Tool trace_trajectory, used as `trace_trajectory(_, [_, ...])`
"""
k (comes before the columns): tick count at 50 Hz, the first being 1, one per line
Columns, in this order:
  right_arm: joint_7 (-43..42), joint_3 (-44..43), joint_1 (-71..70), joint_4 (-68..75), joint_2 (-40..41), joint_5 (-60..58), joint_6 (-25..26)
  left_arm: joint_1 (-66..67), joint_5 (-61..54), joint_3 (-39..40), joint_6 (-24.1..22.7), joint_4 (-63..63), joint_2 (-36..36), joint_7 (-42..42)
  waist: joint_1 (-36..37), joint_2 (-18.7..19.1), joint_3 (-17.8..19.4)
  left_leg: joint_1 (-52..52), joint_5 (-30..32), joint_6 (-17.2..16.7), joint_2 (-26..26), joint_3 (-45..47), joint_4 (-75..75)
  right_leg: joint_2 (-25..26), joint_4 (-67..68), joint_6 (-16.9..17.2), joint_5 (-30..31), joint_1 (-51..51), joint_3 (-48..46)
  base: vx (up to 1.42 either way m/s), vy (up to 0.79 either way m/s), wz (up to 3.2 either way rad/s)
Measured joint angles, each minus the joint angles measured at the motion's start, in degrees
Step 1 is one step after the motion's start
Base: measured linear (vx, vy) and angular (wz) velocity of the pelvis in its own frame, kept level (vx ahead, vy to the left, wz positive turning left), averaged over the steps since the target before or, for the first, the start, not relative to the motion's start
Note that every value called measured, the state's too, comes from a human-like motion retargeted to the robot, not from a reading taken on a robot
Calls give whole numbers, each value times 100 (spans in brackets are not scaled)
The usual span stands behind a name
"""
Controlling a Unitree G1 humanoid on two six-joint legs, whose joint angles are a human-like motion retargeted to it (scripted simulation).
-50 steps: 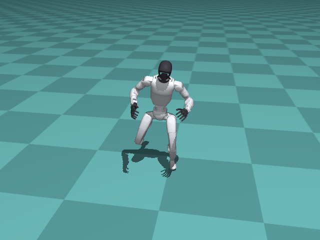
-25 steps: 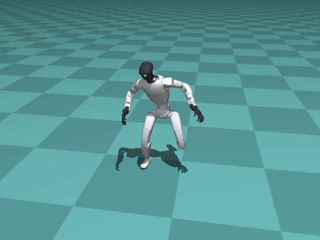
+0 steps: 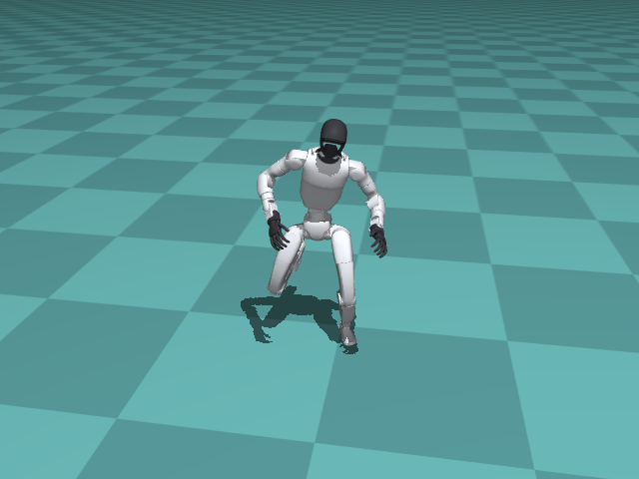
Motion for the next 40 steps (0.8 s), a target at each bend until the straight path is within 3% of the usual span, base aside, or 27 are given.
trace_trajectory(2, [320,-303,1264,587,-143,140,10,-1619,101,-452,26,-575,-123,412,-699,209,-134,429,89,-237,10,-227,-497,176,-67,-114,-149,-995,-321,139,-6,161])
trace_trajectory(5, [670,-1188,3186,534,-638,597,-2,-3457,-298,-905,-56,-1650,-50,1004,-1999,753,-488,1029,899,-702,215,-766,-1672,323,-1476,-28,-46,-2177,-1137,140,-30,178])
trace_trajectory(8, [864,-2154,4868,328,-1038,772,138,-4811,-2993,-1200,-1022,-2291,295,739,-2780,1310,-867,1542,2579,-848,601,-1175,-2847,515,-4424,520,368,-2635,-1756,143,-57,118])
trace_trajectory(10, [1300,-2884,5761,386,-992,683,272,-5114,-3634,-1072,-1390,-2559,416,638,-3192,1494,-1050,1913,3659,-1205,781,-1317,-3425,702,-6821,742,822,-2572,-1738,146,-71,98])
trace_trajectory(11, [1434,-3207,6077,433,-897,643,365,-5067,-3808,-882,-1554,-2712,430,739,-3353,1495,-1030,2180,3908,-1336,785,-1347,-3564,679,-7907,850,972,-2411,-1561,150,-76,102])
trace_trajectory(14, [1746,-3701,6570,570,-600,916,632,-4470,-4173,-210,-1840,-3096,376,753,-3566,1400,-788,3015,3841,-1499,852,-1260,-3414,413,-9861,1225,804,-2033,-1109,150,-80,72])
trace_trajectory(17, [2136,-3679,6430,620,-589,1375,776,-2994,-4291,585,-1645,-3072,242,260,-3303,1335,-518,3501,3157,-1408,918,-1169,-2154,69,-10242,1447,671,-1638,-1412,142,-79,-16])
trace_trajectory(20, [2020,-3301,5778,694,-746,1904,716,-1128,-3623,961,-1024,-2386,-1,-428,-2728,1454,-324,3335,2406,-980,916,-1324,162,-86,-9274,1254,1627,-1500,-1644,132,-64,-86])
trace_trajectory(22, [1267,-2567,4481,1058,-1020,1709,652,21,-2984,944,-648,-1490,-447,-301,-2255,1795,-66,2899,1831,-615,1178,-1265,1802,225,-7530,986,869,-1975,-1285,115,-46,-148])
trace_trajectory(24, [681,-1610,2424,1533,-1314,486,743,839,-3535,958,-553,-514,-1250,136,-1864,1941,154,2278,1346,-274,1309,-1059,3175,479,-6271,755,67,-2261,-975,102,-34,-149])
trace_trajectory(25, [597,-1108,1206,1757,-1358,-245,796,1135,-4107,1066,-640,-85,-1679,353,-1694,1918,203,1885,1131,-87,1321,-902,3748,573,-5937,636,-179,-2317,-848,94,-25,-126])
trace_trajectory(28, [562,-821,-1209,1167,-776,-274,589,1867,-5160,1655,-987,-141,-2174,517,-885,1575,-38,696,704,314,893,-245,4234,701,-6055,236,-411,-2035,-537,90,-12,-101])
trace_trajectory(32, [-7,-707,-2859,-763,-1103,688,167,2683,-5352,1840,-695,-1141,-1221,-253,611,1056,-505,-524,781,288,-70,498,2462,518,-7218,373,7,-1090,-524,93,6,-23])
trace_trajectory(35, [-427,-574,-3590,-1734,-1654,791,-175,3321,-5381,1819,-621,-1780,-416,-691,1224,774,-911,-649,1503,249,-449,1252,-360,481,-7738,602,950,-464,-642,97,19,67])
trace_trajectory(37, [-436,-554,-3979,-2169,-1873,304,-183,3877,-5764,1940,-667,-2187,-300,-850,1418,855,-1104,-216,2023,-18,-654,1698,-2505,810,-7582,777,1590,-130,-434,104,22,57])
trace_trajectory(40, [55,-548,-4318,-3181,-2073,-840,-108,4839,-4884,2322,-497,-2604,-382,-1208,1424,1230,-1246,322,2908,-544,-579,2393,-4307,1696,-6836,956,2160,243,190,107,16,70])
